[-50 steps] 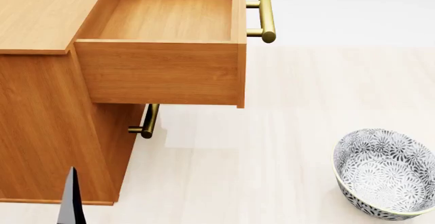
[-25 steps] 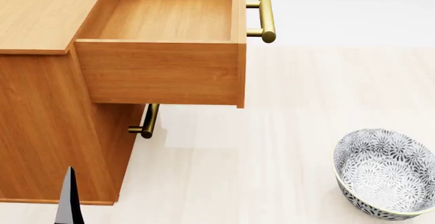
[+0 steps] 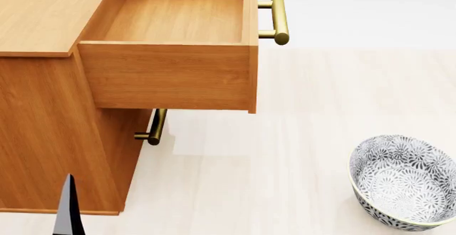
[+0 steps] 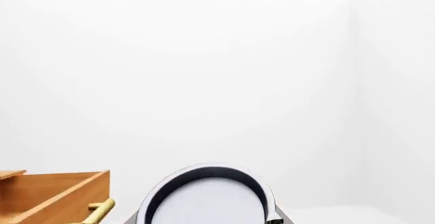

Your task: Put the ketchup in the top drawer of the cabinet.

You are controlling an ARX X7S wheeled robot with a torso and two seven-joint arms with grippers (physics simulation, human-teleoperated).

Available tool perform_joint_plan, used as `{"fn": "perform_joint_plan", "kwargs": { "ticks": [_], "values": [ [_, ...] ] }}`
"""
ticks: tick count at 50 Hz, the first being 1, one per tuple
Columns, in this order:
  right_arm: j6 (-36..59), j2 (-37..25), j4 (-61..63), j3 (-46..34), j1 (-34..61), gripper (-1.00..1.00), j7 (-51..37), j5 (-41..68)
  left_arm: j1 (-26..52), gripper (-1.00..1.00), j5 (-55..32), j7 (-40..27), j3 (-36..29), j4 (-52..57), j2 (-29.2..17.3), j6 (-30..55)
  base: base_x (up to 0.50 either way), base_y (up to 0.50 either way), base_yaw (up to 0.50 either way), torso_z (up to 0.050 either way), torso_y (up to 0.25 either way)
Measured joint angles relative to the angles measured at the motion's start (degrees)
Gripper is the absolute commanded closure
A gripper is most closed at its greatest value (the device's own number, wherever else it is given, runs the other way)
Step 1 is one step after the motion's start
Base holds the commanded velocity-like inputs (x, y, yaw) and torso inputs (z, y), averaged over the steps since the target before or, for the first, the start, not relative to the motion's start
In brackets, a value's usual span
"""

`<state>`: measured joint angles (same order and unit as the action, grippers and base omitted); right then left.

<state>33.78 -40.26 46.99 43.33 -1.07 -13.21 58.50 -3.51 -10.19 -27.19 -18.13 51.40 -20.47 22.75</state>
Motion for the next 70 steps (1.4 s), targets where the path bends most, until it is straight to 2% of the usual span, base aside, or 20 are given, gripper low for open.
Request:
{"fn": "perform_joint_plan", "kwargs": {
  "ticks": [14,21,28,34,42,50,58,70],
  "values": [
    [3.73,-10.36,1.67,3.55,7.48,1.00,-8.47,11.12,0.15,-1.00,-0.19,-0.39,-0.20,0.09,-0.30,-0.02,0.00,0.00,0.00,0.000,0.001],
    [3.57,-17.03,1.29,1.58,12.32,1.00,-13.07,15.98,0.13,-1.00,-0.26,-0.55,-0.30,-0.05,-0.45,-0.26,0.00,0.00,0.00,0.000,0.000],
    [-0.56,-24.23,-0.63,-7.61,20.34,1.00,-17.12,19.35,0.26,-1.00,-0.44,-0.71,-0.37,-0.11,-0.56,-0.28,0.00,0.00,0.00,0.000,0.000],
    [-3.40,-27.48,-3.26,-21.97,33.61,1.00,-19.22,20.79,0.33,-1.00,-0.63,-0.82,-0.41,-0.20,-0.66,-0.38,0.00,0.00,0.00,0.000,0.000],
    [-1.82,-23.91,-8.32,-39.29,52.74,1.00,-19.04,19.66,0.27,-1.00,-0.78,-0.89,-0.62,-0.70,-0.73,-0.91,0.00,0.00,0.00,0.000,0.000],
    [-0.37,-16.66,-15.06,-51.08,65.48,1.00,-16.30,16.34,0.28,-1.00,-0.89,-0.89,-1.05,-1.21,-0.75,-1.31,0.00,0.00,0.00,0.000,0.000],
    [0.80,-9.98,-21.20,-58.72,74.20,1.00,-13.47,12.95,0.34,-1.00,-1.15,-0.96,-1.17,-1.39,-0.89,-1.51,0.00,0.00,0.00,0.000,0.000],
    [1.76,-2.43,-28.85,-65.52,82.77,1.00,-9.70,8.77,0.49,-1.00,-1.52,-1.15,-1.23,-1.46,-1.11,-1.64,0.00,0.00,0.00,0.000,0.000]
  ]
}}
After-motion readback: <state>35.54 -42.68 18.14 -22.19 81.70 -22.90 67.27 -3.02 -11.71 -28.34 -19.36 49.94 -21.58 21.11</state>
